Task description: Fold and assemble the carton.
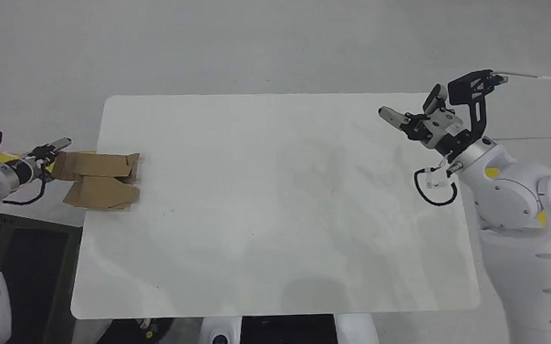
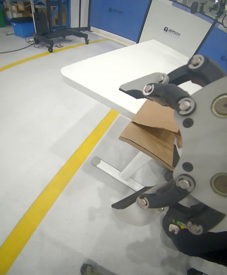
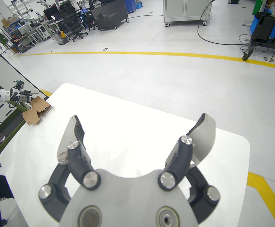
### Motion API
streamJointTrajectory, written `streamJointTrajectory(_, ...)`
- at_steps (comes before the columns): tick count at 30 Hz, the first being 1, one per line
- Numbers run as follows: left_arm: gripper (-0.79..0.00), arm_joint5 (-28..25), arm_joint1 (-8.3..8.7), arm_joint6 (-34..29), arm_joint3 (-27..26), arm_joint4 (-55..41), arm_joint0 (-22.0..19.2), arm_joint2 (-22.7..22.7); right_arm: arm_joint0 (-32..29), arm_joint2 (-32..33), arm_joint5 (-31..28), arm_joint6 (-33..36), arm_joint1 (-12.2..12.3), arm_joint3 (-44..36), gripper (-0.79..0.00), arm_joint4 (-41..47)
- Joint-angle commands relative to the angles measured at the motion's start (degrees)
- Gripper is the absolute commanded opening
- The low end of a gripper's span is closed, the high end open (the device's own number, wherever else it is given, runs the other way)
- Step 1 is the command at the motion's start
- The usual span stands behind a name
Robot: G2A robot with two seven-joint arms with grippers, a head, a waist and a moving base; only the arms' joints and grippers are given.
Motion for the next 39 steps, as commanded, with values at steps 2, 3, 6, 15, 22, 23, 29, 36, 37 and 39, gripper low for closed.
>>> streamJointTrajectory(2, 0.000, 0.27, 0.12, -1.61, -0.13, -0.39, 0.28, -0.10, 0.00, 0.00, 0.00, 0.00, 0.00, 0.00, 0.000, 0.00)
streamJointTrajectory(3, 0.000, 0.22, 0.14, -2.14, -0.14, -0.65, 0.40, -0.17, 0.00, 0.00, 0.00, 0.00, 0.00, 0.00, 0.000, 0.00)
streamJointTrajectory(6, -0.179, 0.65, 0.23, -3.17, -0.10, -0.97, 0.74, -0.23, 0.00, 0.00, 0.00, 0.00, 0.00, 0.00, 0.000, 0.00)
streamJointTrajectory(15, -0.785, 0.08, 0.53, -5.21, -0.25, -3.54, 1.42, -1.16, 0.00, 0.00, 0.00, 0.00, 0.00, 0.00, 0.000, 0.00)
streamJointTrajectory(22, -0.785, -3.45, 0.96, -8.59, -1.27, -9.21, 0.90, -3.46, 0.00, 0.00, 0.00, 0.00, 0.00, 0.00, 0.000, 0.00)
streamJointTrajectory(23, -0.785, -4.19, 1.05, -9.00, -1.63, -9.97, 0.69, -3.78, 0.00, 0.00, 0.00, 0.00, 0.00, 0.00, 0.000, 0.00)
streamJointTrajectory(29, -0.785, -8.66, 1.29, -11.68, -4.13, -14.48, -0.84, -5.41, 0.00, 0.00, 0.00, 0.00, 0.00, 0.00, 0.000, 0.00)
streamJointTrajectory(36, -0.785, -11.99, 0.36, -13.12, -8.18, -20.55, -3.17, -6.29, 0.00, 0.00, 0.00, 0.00, 0.00, 0.00, 0.000, 0.00)
streamJointTrajectory(37, -0.785, -12.13, 0.12, -13.22, -8.84, -21.53, -3.58, -6.30, 0.00, 0.00, 0.00, 0.00, 0.00, 0.00, 0.000, 0.00)
streamJointTrajectory(39, -0.785, -12.49, -0.43, -13.42, -10.40, -22.88, -4.40, -5.96, 0.00, 0.00, 0.00, 0.00, 0.00, 0.00, 0.000, 0.00)
